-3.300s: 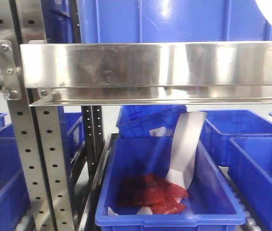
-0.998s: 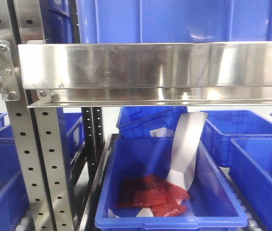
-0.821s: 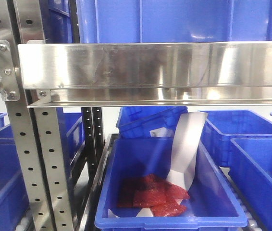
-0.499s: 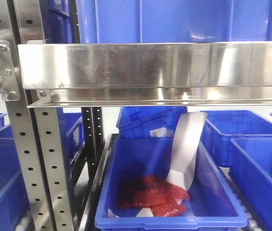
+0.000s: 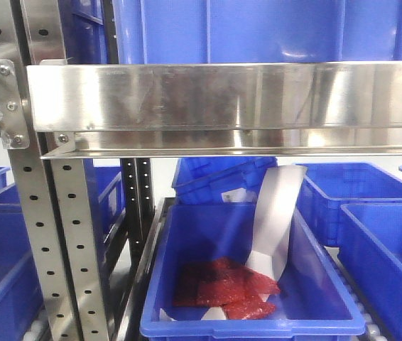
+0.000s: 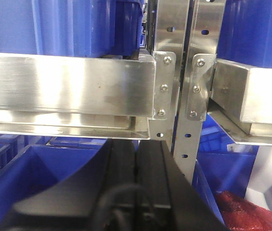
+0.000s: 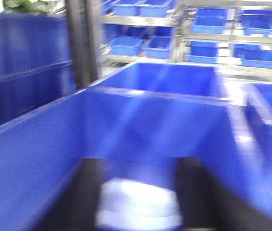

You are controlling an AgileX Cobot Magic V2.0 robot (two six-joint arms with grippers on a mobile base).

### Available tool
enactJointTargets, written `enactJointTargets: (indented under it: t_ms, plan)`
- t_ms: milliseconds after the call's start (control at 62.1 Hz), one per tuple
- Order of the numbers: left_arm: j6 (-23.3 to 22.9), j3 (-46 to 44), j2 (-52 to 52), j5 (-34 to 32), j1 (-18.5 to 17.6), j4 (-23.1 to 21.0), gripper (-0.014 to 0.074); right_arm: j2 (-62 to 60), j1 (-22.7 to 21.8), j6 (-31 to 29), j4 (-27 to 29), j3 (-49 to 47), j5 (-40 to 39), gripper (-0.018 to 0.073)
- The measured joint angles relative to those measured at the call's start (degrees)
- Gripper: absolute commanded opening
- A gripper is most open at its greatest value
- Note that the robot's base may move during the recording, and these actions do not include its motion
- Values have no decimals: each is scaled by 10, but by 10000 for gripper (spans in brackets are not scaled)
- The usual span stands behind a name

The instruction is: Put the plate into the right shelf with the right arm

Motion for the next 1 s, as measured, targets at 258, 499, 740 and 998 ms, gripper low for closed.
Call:
enactJointTargets:
  t_ms: [258, 499, 740, 998]
  plan:
    - [0, 0, 0, 0, 0, 0, -128, -41, -70, 4, 27, 12, 55, 54]
    - [0, 0, 0, 0, 0, 0, -128, -135, -78, 6, 30, 154, -19, 54]
    - [0, 0, 0, 0, 0, 0, -128, -293, -78, 7, 30, 366, -79, 54]
    - [0, 0, 0, 0, 0, 0, -128, -493, -78, 7, 30, 570, -91, 54]
